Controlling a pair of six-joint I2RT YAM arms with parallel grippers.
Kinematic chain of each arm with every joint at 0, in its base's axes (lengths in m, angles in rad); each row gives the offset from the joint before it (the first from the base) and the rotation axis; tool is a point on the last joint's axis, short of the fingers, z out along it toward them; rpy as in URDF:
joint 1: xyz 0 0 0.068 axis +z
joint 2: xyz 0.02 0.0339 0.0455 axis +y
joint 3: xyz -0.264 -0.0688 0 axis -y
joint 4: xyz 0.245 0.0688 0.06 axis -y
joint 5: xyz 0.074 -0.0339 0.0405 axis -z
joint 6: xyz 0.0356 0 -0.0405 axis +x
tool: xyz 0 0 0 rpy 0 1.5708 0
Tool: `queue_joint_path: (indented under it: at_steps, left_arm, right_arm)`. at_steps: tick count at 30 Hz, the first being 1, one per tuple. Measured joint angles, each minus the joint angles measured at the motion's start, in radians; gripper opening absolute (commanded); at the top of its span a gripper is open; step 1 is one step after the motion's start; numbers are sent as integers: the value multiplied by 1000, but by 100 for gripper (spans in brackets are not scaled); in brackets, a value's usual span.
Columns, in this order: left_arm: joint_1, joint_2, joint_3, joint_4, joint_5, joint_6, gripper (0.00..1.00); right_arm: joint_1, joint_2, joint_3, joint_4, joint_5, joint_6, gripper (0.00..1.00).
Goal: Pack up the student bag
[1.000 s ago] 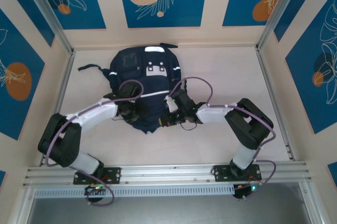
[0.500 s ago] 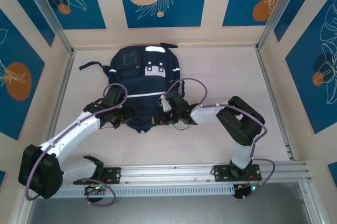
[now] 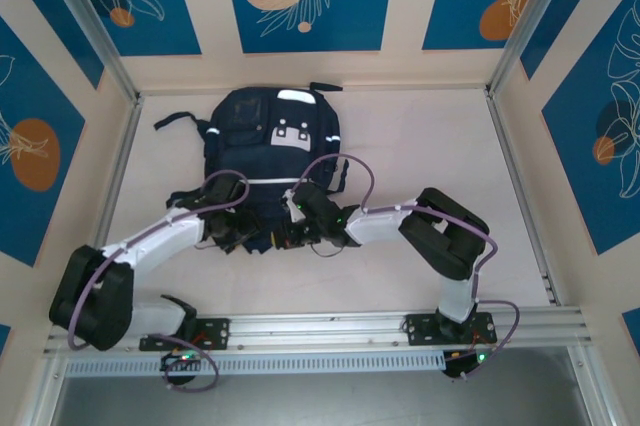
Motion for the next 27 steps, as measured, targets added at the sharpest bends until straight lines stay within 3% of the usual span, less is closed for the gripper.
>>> queue_joint_path:
  at_steps: [5, 7, 21, 27]
  left_arm:
    - [1, 56, 15, 32, -2, 5, 8]
    - [1, 66, 22, 37, 4, 12, 0]
    - [11, 82, 35, 50, 43, 35, 0]
    - [55, 68, 35, 24, -19, 50, 0]
  right_arm:
    - [0, -32, -27, -15, 30, -48, 0]
    - [-8, -43, -33, -26, 40, -73, 0]
    - [-130, -100, -51, -122, -29, -264, 0]
    - [-256, -128, -123, -256, 39, -276, 0]
